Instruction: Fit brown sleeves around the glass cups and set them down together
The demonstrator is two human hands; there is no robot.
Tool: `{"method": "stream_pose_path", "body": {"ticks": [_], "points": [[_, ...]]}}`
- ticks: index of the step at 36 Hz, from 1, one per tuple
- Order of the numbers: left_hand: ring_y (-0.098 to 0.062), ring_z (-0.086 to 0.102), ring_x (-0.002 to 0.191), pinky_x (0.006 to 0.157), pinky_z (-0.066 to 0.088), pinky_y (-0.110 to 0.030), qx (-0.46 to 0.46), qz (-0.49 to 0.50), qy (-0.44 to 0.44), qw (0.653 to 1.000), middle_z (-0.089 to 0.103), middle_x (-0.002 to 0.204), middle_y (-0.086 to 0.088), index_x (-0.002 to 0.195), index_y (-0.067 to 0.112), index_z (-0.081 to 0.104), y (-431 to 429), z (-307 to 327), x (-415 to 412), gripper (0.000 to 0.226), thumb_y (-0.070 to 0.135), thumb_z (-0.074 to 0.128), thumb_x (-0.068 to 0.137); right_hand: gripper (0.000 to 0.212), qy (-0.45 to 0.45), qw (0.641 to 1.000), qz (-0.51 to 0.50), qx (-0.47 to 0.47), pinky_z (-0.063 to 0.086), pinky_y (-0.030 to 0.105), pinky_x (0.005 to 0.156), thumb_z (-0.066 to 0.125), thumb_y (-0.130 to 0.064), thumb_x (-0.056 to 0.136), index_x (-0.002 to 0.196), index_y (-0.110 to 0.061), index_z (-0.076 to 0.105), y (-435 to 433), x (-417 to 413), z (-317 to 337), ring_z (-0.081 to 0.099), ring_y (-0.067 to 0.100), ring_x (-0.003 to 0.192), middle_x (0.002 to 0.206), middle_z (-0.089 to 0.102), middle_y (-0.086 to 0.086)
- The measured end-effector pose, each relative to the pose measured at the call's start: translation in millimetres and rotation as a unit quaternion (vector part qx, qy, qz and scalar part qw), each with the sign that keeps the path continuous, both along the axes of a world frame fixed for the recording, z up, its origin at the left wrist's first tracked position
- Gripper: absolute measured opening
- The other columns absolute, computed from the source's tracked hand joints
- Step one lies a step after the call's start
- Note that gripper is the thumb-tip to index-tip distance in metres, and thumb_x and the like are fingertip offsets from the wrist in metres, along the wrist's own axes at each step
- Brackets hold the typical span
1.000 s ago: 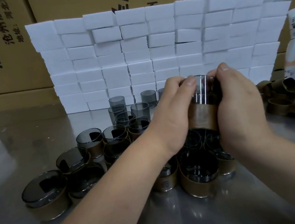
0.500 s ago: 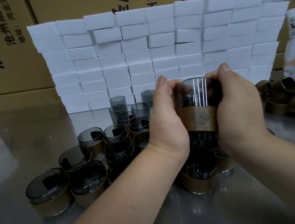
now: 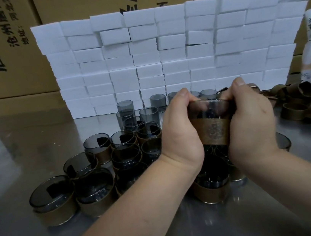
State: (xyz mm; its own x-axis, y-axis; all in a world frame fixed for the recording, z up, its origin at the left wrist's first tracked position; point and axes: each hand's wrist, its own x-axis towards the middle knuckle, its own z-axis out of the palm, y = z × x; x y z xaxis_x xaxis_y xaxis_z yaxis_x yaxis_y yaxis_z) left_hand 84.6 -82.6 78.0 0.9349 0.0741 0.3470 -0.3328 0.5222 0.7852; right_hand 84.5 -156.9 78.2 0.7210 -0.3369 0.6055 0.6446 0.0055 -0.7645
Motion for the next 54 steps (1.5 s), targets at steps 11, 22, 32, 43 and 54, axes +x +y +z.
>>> {"method": "stream_pose_path", "body": {"ticks": [11,22,32,43,54], "points": [[-0.019,0.046,0.064,0.069,0.039,-0.036,0.044,0.066,-0.028,0.996,0.05,0.058,0.004,0.045,0.024,0.052,-2.5,4.8,-3.9,0.034,0.057,0.054,0.056,0.05,0.011,0.998,0.059,0.004,0.029,0.023,0.047,0.036,-0.043,0.084,0.038,-0.024,0.042,-3.8,-4.2,8.7,0.035,0.01,0.046,0.044,0.035,-0.005],[-0.019,0.044,0.059,0.066,0.039,-0.036,0.064,0.06,-0.008,0.996,0.047,0.05,0.009,0.039,0.022,0.05,-1.9,9.6,-4.5,0.048,0.057,0.045,0.072,0.056,0.007,0.997,0.067,-0.021,0.027,0.021,0.044,0.03,-0.046,0.087,0.039,-0.018,0.032,-6.5,-6.4,11.5,0.032,0.011,0.044,0.042,0.032,-0.003],[-0.013,0.044,0.049,0.059,0.038,-0.029,0.066,0.037,0.012,0.997,0.045,0.044,0.009,0.036,0.019,0.052,-1.8,11.9,-5.7,0.051,0.054,0.049,0.072,0.059,0.001,0.995,0.078,-0.055,0.026,0.021,0.043,0.026,-0.046,0.089,0.041,-0.013,0.028,-9.2,-7.2,12.8,0.029,0.011,0.042,0.042,0.029,0.002],[-0.017,0.044,0.055,0.057,0.038,-0.029,0.099,0.065,0.029,0.993,0.045,0.055,0.001,0.04,0.022,0.044,1.1,15.4,-9.5,0.056,0.042,0.052,0.091,0.061,0.015,0.993,0.088,-0.081,0.027,0.019,0.041,0.024,-0.048,0.089,0.034,-0.021,0.032,-9.8,-4.7,12.1,0.028,0.009,0.04,0.038,0.027,-0.006],[-0.014,0.044,0.049,0.049,0.039,-0.022,0.105,0.066,0.031,0.992,0.046,0.053,0.001,0.05,0.019,0.046,1.0,19.0,-13.1,0.046,0.038,0.054,0.091,0.061,0.003,0.991,0.1,-0.083,0.024,0.02,0.041,0.024,-0.048,0.088,0.035,-0.021,0.031,-12.0,-7.2,14.9,0.027,0.012,0.04,0.04,0.026,-0.002]]}}
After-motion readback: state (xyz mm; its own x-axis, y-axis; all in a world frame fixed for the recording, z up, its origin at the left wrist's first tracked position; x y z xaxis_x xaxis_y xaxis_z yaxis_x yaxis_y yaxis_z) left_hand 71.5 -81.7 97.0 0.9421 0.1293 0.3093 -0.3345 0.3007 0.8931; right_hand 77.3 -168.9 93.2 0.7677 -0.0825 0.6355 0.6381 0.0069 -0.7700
